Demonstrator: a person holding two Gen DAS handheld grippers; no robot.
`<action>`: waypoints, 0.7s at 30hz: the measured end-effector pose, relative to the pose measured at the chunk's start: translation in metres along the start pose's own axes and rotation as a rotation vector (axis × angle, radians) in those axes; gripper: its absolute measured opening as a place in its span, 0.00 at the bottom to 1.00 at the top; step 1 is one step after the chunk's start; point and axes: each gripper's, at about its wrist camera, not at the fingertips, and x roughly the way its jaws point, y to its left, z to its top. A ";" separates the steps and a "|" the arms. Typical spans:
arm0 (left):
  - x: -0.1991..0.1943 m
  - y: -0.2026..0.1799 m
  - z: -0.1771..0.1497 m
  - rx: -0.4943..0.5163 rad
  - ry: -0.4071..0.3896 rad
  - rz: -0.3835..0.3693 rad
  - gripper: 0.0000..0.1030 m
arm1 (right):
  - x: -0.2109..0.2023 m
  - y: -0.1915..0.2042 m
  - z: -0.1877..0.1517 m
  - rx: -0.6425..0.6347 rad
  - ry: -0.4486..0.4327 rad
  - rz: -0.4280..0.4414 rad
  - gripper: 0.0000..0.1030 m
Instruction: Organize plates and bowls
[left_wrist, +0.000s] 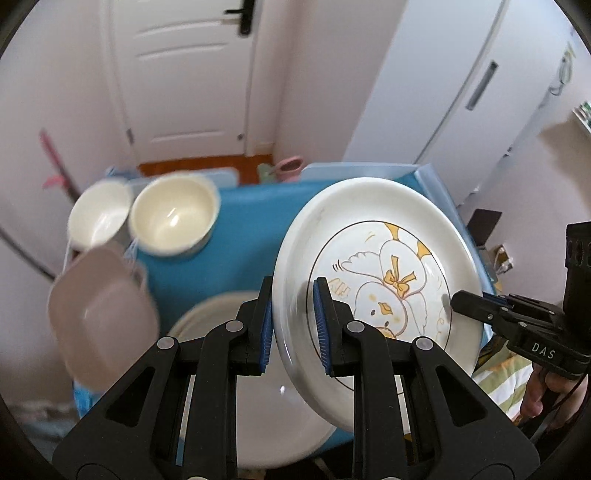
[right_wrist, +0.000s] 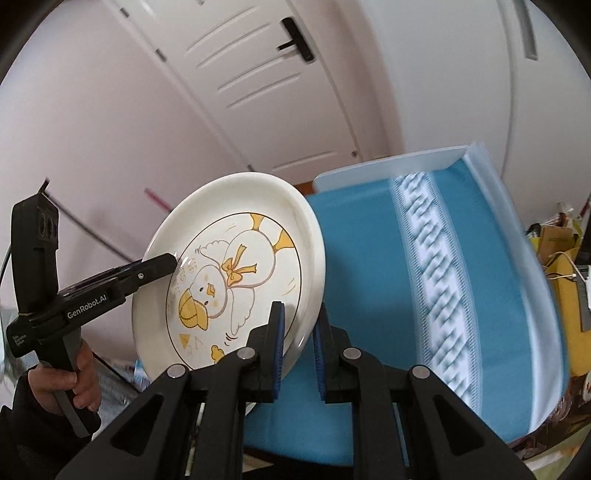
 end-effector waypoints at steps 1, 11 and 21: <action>-0.002 0.006 -0.010 -0.022 0.002 0.011 0.17 | 0.003 0.003 -0.004 -0.015 0.009 0.005 0.13; 0.015 0.053 -0.085 -0.233 0.044 0.104 0.17 | 0.068 0.019 -0.034 -0.186 0.178 0.091 0.13; 0.033 0.083 -0.121 -0.368 0.045 0.147 0.17 | 0.099 0.048 -0.029 -0.350 0.231 0.093 0.13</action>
